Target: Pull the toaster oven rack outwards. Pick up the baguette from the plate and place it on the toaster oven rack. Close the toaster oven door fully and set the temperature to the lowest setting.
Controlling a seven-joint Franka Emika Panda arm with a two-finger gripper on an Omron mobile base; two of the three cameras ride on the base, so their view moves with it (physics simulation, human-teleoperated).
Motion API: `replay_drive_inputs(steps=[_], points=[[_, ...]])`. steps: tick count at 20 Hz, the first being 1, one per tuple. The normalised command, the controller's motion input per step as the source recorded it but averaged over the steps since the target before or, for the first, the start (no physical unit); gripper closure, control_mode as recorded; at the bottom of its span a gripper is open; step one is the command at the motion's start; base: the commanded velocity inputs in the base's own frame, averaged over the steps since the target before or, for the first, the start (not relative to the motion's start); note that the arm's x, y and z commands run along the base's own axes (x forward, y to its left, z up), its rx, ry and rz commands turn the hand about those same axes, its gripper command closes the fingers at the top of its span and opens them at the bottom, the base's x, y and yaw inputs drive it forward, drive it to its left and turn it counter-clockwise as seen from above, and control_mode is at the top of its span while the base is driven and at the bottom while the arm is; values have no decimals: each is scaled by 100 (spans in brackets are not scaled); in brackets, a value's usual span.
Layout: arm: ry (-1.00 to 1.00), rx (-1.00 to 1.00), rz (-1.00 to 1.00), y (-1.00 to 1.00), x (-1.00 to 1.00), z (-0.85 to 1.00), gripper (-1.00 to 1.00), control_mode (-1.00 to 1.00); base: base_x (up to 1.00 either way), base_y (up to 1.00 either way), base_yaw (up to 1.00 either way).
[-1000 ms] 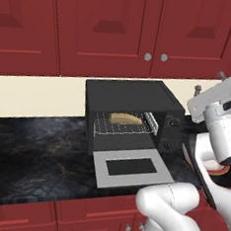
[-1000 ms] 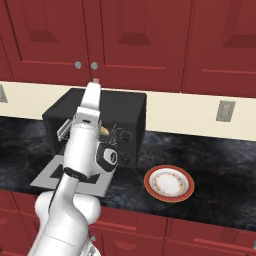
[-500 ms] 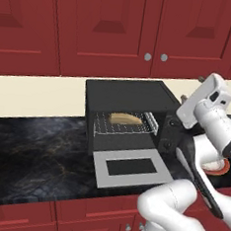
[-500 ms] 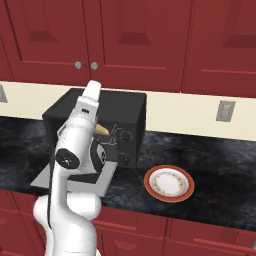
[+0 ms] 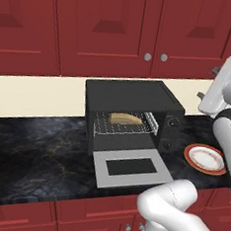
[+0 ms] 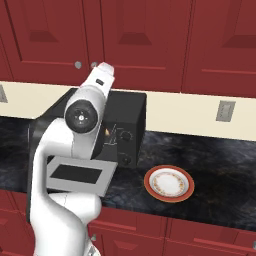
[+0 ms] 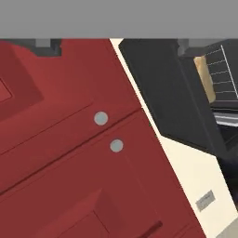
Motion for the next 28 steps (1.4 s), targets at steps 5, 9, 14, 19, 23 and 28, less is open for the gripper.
replay_drive_inputs(steps=[5,9,14,19,23,28], points=[[16,1,3,0,-17,2,-100,-100,0,0,0],[14,-28,0,64,-15,-25,-100,-100,0,0,0],[22,-34,0,75,-7,-34,-100,-100,0,0,0],[30,-31,7,51,0,-29,-100,-100,0,0,0],[23,-32,12,56,0,-35,-100,-100,0,0,0],[13,-29,12,52,-5,-43,-100,-100,0,0,0]])
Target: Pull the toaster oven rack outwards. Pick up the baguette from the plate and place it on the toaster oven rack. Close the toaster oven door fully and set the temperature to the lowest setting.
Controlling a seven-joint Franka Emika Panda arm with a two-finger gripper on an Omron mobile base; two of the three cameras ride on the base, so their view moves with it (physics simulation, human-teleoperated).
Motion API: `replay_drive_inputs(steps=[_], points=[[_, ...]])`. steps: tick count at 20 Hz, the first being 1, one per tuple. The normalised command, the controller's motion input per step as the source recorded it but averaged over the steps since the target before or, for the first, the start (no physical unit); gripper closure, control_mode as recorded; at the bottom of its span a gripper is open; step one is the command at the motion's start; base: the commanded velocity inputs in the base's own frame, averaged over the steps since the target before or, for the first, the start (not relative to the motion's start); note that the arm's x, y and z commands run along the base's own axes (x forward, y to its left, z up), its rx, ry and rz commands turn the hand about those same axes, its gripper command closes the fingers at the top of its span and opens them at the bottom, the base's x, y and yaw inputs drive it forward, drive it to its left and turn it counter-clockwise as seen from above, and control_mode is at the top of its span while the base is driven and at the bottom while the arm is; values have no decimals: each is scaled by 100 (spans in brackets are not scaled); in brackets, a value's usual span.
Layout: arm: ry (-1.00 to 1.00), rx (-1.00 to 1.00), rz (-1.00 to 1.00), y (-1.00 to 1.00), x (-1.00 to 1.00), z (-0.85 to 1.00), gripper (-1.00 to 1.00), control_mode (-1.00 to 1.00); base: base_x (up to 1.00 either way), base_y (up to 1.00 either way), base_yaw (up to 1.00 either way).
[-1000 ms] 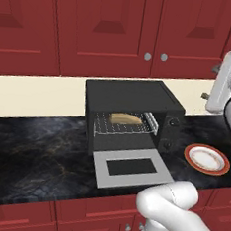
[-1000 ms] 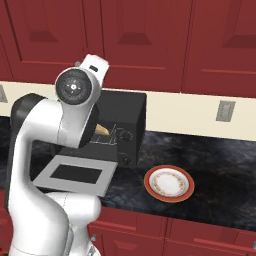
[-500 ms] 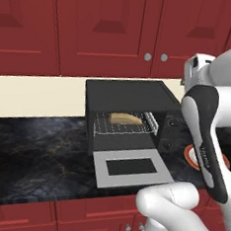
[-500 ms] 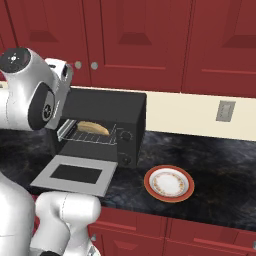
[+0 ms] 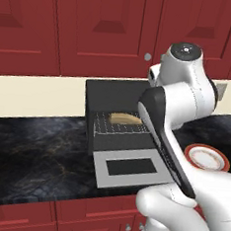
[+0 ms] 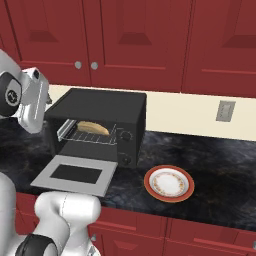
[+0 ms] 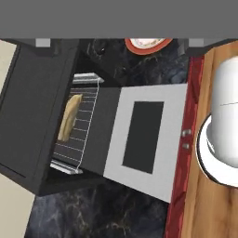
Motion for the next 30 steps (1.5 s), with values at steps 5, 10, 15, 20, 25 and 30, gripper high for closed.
replay_drive_inputs(steps=[5,10,15,20,25,30], points=[[1,-22,10,44,-19,-55,-100,-100,0,0,0],[0,-11,10,31,-22,-52,-100,-100,0,0,0],[0,-5,10,27,-11,-39,-100,-100,0,0,0],[0,-8,4,57,0,-41,-100,-100,0,0,0],[0,-7,3,57,0,-38,-100,-100,0,0,0],[0,-6,3,44,0,-43,-100,-100,0,0,0]])
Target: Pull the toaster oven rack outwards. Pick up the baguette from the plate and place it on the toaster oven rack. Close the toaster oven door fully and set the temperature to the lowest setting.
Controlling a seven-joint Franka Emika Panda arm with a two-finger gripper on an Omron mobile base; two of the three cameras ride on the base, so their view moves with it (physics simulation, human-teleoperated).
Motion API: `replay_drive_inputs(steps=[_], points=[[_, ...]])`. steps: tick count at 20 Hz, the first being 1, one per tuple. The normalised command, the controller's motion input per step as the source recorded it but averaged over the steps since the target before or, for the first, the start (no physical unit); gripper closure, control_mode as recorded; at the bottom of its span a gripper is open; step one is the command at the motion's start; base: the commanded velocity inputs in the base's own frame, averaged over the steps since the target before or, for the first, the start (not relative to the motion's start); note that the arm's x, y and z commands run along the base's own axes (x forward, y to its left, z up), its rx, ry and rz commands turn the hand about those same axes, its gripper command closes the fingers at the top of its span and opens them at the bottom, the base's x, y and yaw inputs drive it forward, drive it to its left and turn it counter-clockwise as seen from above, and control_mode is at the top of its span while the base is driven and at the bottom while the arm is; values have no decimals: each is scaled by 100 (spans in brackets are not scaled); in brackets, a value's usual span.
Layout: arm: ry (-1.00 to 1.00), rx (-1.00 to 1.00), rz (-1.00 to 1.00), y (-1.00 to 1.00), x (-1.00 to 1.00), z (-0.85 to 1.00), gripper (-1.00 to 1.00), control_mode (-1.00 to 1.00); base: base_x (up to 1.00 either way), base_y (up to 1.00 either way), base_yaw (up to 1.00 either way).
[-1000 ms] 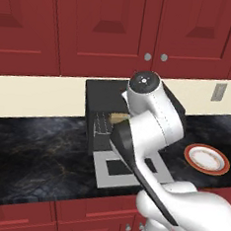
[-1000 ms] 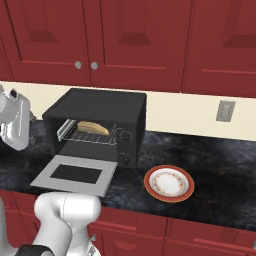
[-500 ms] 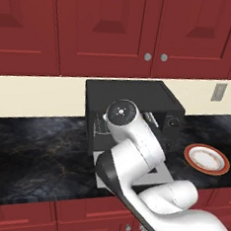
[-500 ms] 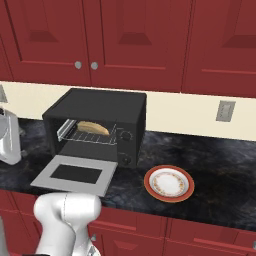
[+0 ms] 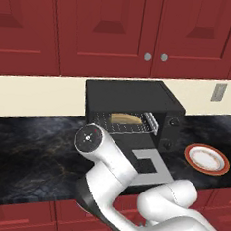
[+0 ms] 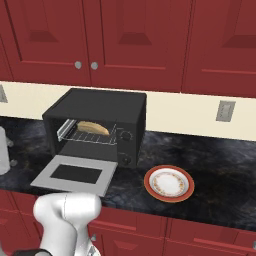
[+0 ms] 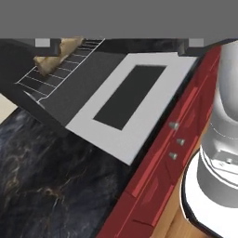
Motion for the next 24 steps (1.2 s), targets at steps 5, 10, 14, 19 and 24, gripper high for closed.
replay_drive_inputs(steps=[5,10,14,19,24], points=[[0,-5,3,26,-1,-41,-100,-100,0,0,0],[2,-5,2,17,-3,-29,-100,-100,0,0,0],[0,0,1,4,-13,-36,-100,-100,0,0,0],[2,0,1,0,-10,-25,-100,-100,0,0,0],[5,-5,2,2,0,-20,-100,-100,0,0,0]])
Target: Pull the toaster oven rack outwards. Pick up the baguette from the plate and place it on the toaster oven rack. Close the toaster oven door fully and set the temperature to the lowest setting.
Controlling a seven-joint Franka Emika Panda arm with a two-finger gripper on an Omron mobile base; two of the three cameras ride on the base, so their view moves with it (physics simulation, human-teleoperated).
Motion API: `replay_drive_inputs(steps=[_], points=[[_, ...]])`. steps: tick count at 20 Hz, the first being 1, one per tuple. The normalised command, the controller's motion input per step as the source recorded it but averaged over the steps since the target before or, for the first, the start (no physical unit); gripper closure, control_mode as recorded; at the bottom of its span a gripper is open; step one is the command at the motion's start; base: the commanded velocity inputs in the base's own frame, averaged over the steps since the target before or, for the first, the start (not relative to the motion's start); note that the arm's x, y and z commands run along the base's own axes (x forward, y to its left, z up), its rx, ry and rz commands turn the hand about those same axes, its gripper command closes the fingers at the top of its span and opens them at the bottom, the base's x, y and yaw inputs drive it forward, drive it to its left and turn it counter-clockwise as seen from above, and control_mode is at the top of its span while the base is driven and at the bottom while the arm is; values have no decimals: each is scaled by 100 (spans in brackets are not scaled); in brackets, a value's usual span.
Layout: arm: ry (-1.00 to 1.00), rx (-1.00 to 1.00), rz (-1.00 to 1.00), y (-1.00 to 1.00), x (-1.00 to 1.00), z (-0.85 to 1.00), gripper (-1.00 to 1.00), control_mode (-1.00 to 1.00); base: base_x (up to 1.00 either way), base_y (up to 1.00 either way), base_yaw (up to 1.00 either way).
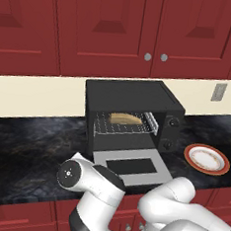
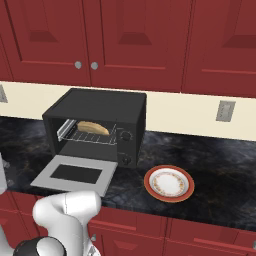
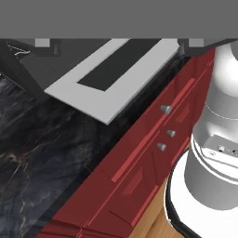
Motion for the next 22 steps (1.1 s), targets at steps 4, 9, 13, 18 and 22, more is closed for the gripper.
replay_drive_inputs(steps=[4,9,13,18,22], points=[[10,-11,4,7,0,-16,-100,-100,0,0,0],[7,-12,4,5,0,-18,-100,-100,0,0,0],[0,-10,0,6,0,-19,-100,-100,0,0,0],[-1,-5,0,0,0,-23,-100,-100,0,0,0],[-3,-1,0,0,0,-22,-100,-100,0,0,0]])
